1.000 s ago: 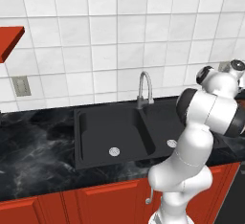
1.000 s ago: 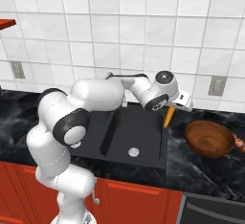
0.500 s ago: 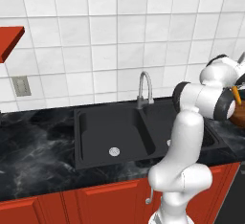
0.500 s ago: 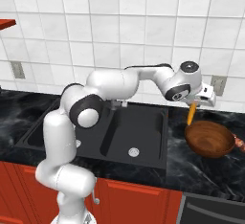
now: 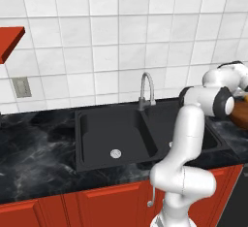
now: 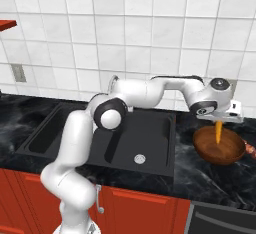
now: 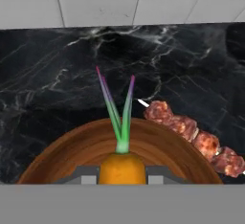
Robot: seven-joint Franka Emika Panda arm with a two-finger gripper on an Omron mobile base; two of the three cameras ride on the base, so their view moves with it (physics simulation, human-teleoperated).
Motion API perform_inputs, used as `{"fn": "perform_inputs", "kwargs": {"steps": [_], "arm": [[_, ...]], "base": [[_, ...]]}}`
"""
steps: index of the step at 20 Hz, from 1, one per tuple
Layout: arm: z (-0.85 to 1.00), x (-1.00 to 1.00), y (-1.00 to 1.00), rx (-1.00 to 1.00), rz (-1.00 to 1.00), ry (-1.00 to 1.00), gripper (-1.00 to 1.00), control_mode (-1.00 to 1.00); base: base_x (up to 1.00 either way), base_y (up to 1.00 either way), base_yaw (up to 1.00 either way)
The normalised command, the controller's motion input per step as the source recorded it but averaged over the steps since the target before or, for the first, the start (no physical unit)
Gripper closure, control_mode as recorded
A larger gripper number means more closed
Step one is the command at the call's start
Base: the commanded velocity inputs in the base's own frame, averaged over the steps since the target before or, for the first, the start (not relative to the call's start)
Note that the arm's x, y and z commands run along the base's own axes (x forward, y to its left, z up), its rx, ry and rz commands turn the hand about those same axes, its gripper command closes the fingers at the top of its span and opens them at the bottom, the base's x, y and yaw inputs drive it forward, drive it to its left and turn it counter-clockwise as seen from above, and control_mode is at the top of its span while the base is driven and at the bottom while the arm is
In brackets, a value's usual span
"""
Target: Pick the carrot from the sink and place it in the bowl. Then pick the bowl and place it in the microwave. Then close the microwave door and press the start button.
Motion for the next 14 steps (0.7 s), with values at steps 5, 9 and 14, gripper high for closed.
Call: {"fn": "perform_inputs", "kwargs": {"steps": [5,9,14], "arm": [[-0.63,-0.20,-0.13,0.00,0.00,0.00,1.00,-1.00],[-0.65,-0.03,0.02,0.00,0.00,-0.01,1.00,-1.00],[-0.54,0.00,0.24,0.00,0.00,-0.06,1.00,-1.00]], "base": [[0.00,0.00,0.00],[0.00,0.00,0.00],[0.00,0.00,0.00]]}}
